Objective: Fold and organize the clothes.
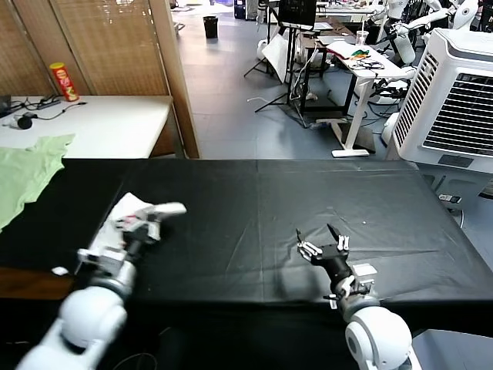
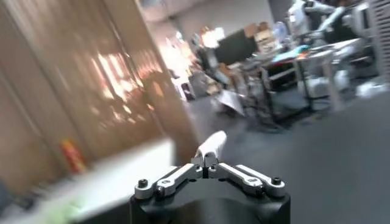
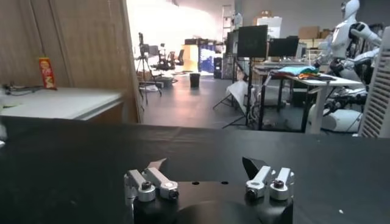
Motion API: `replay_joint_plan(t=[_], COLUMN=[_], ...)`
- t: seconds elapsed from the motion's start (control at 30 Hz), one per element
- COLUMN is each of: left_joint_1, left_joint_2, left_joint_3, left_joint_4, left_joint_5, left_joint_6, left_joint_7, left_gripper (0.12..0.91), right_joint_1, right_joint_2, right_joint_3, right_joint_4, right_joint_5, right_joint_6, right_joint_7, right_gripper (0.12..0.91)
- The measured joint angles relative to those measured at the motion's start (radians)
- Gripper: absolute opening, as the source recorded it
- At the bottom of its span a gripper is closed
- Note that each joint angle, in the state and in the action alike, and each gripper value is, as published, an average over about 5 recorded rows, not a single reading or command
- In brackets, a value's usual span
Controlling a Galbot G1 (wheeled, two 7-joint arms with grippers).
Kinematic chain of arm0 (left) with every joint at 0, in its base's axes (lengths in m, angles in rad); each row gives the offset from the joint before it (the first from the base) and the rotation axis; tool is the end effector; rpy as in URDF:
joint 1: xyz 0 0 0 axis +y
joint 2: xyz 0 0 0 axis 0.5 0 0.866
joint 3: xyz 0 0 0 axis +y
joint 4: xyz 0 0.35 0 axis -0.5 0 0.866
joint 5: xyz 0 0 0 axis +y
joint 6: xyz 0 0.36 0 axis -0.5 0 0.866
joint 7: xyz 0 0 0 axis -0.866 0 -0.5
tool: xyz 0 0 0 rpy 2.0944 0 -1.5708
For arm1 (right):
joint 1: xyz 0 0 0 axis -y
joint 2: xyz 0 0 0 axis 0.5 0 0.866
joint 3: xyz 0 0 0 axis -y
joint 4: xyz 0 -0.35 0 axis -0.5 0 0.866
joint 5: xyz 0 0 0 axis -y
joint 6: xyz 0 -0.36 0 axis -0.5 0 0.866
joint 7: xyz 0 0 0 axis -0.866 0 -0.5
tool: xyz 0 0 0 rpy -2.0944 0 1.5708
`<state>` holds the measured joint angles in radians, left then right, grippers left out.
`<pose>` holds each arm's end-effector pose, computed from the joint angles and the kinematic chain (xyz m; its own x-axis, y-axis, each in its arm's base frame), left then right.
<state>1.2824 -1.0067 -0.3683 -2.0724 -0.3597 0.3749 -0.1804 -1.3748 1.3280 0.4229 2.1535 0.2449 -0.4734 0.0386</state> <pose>0.2623 0.0533 -0.2434 -0.9658 0.1434 0.2162 0.1843 0.9658 0.1826 0.2334 -0.0072 -0.2427 -0.9484 -0.1943 0.2507 -0.1920 0.9808 0.0338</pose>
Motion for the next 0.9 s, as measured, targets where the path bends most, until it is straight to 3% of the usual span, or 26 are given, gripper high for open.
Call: replay_joint_plan(t=[0.07, 0.13, 0.33, 0.43, 0.5, 0.7, 0.9], left_joint_1=[-0.018, -0.030, -0.019, 0.000, 0.014, 0.055, 0.097], left_joint_2=[-0.057, -0.104, -0.142, -0.126, -0.111, -0.081, -0.093], left_joint_3=[0.057, 0.104, 0.152, 0.143, 0.130, 0.085, 0.053], left_joint_4=[0.010, 0.013, -0.007, -0.027, -0.040, -0.061, -0.052], left_joint_5=[0.011, 0.036, 0.090, 0.082, 0.080, 0.079, 0.099], left_joint_6=[-0.006, -0.010, -0.065, -0.098, -0.113, -0.134, -0.149], left_joint_7=[0.017, 0.046, 0.137, 0.146, 0.141, 0.109, 0.103], left_gripper=[0.162, 0.239, 0.573, 0.721, 0.775, 0.798, 0.798], right_joint_1=[-0.001, 0.003, 0.038, 0.070, 0.096, 0.184, 0.266], right_joint_2=[-0.002, -0.007, -0.021, -0.014, -0.006, 0.031, 0.076], right_joint_3=[-0.009, -0.020, -0.056, -0.082, -0.102, -0.157, -0.170], right_joint_4=[-0.004, -0.008, -0.040, -0.070, -0.094, -0.188, -0.288], right_joint_5=[0.014, 0.036, 0.131, 0.189, 0.227, 0.351, 0.507], right_joint_6=[-0.011, -0.026, -0.067, -0.090, -0.101, -0.113, -0.126], right_joint_7=[-0.007, -0.013, -0.008, 0.008, 0.021, 0.072, 0.138], right_gripper=[0.798, 0.798, 0.798, 0.798, 0.798, 0.798, 0.798])
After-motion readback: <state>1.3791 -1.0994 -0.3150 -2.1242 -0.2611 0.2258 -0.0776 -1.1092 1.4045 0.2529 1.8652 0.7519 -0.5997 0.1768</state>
